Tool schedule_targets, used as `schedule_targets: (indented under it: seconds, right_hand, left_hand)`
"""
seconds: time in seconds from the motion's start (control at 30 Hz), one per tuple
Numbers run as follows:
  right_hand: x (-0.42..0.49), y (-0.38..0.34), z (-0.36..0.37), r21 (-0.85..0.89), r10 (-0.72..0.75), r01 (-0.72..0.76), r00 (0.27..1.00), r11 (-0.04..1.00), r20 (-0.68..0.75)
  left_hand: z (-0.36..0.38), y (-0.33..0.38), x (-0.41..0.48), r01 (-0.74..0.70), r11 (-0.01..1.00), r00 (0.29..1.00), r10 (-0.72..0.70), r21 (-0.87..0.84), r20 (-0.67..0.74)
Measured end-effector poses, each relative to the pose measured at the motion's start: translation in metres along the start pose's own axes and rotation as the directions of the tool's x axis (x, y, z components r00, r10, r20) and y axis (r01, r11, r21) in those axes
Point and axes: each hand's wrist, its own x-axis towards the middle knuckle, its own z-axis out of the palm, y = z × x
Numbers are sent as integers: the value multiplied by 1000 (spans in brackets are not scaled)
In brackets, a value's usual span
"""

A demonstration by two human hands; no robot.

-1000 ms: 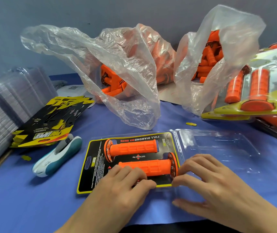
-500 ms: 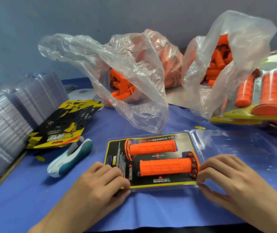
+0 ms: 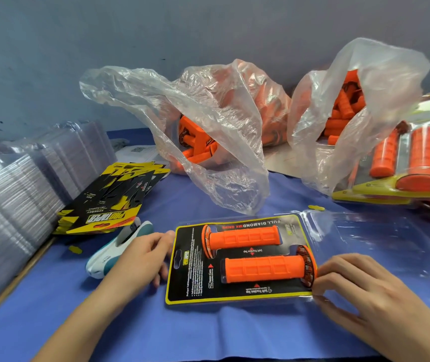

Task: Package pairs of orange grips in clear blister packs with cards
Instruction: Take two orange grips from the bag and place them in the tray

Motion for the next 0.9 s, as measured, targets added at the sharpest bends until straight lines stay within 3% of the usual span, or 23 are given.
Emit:
schedule_targets:
  seconds: [0.5,0.7,0.83,0.9]
  right_hand:
    - [16,-20,0,20,-16,15,999,1000,44]
    - [16,-25,-5,85,17,-21,999,996,45]
    - [21,-26,-14,224,236,-223,971,949,-33]
    - [34,-24,-20,324,407,-397,913,859,38]
  left_hand:
    - [-8,-1,2,88,995,996,-88,41,14]
    - [-11,-8,4,63,995,998,-62,77,-16]
    - [-10,-9,3,60,995,998,-58,76,-23]
    - [-8,-10,0,52,996,998,-49,73,-48]
